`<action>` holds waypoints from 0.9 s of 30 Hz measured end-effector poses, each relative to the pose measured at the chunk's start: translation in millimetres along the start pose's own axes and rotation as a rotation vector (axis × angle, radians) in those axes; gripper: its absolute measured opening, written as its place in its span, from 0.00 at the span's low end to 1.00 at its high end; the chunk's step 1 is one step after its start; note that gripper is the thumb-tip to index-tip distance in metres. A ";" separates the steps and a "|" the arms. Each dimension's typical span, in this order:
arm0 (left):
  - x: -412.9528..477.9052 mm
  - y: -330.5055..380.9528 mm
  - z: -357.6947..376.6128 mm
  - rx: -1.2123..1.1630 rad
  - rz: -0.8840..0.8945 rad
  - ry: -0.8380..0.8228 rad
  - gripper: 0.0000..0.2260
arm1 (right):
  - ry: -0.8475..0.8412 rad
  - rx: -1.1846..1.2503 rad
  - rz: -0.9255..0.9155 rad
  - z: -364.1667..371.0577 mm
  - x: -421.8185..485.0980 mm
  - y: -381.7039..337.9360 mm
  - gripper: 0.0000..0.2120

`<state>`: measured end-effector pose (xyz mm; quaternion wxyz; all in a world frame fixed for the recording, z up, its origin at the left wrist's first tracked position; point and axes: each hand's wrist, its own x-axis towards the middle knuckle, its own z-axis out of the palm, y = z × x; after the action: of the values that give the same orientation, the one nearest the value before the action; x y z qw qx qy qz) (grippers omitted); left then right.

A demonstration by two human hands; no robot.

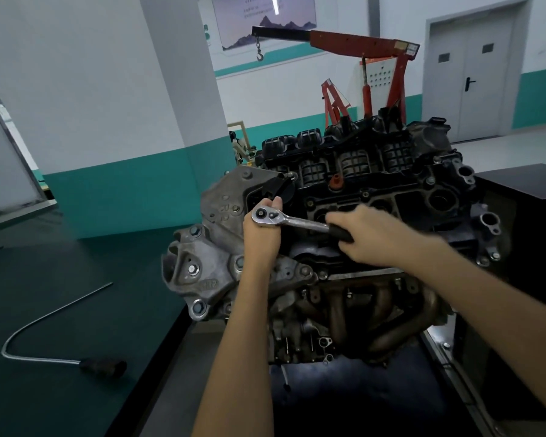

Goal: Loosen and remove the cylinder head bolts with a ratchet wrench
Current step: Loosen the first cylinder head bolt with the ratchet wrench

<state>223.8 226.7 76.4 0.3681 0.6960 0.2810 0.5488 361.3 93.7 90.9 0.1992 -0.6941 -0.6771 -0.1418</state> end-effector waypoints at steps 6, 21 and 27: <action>-0.9 1.9 2.9 0.082 0.032 0.040 0.19 | 0.118 0.665 0.304 82.2 -42.7 -95.2 0.10; -5.2 -2.8 0.7 -0.007 0.019 0.054 0.18 | -0.023 -0.125 -0.099 -15.5 12.9 11.4 0.14; -3.1 1.0 6.7 0.037 0.019 0.104 0.17 | 0.025 0.577 0.235 64.0 -46.8 -70.3 0.09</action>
<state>229.6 222.2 74.7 0.3348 0.6760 0.3033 0.5821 284.5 82.7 18.7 0.4114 -0.6806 -0.6020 0.0716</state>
